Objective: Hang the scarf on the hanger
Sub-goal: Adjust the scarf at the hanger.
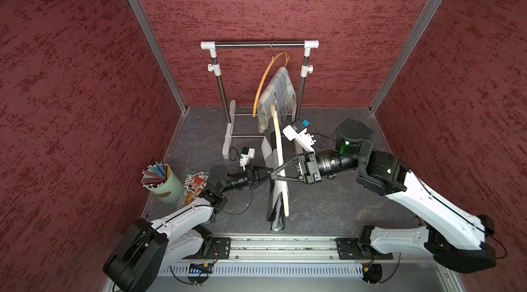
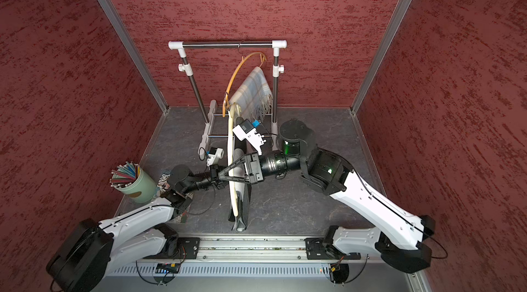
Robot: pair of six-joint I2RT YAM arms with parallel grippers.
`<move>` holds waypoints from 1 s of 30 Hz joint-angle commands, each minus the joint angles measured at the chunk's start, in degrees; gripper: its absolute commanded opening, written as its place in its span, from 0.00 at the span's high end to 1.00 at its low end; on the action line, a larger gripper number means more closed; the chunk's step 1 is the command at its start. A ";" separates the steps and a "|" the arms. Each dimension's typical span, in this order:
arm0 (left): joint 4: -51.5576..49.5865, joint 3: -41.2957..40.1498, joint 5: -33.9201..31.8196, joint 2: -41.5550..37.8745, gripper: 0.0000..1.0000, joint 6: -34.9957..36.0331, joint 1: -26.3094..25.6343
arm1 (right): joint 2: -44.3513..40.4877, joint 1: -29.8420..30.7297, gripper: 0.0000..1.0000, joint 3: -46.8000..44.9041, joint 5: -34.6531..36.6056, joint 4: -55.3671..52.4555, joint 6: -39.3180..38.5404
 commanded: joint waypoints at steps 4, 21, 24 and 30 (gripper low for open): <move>-6.65 -2.87 0.88 -0.88 1.00 5.41 1.22 | -2.39 -0.76 1.00 4.40 -0.71 8.03 -4.11; 5.39 -5.16 2.00 11.01 1.00 4.68 2.03 | -3.87 -0.80 1.00 2.11 -0.68 9.49 -2.87; 1.96 -4.09 1.52 9.24 0.89 5.49 2.03 | -3.78 -0.78 1.00 1.31 -0.75 10.51 -2.24; -9.94 -3.47 -1.03 -1.88 0.10 6.90 4.54 | -2.02 -0.77 1.00 1.70 -0.43 10.43 -1.83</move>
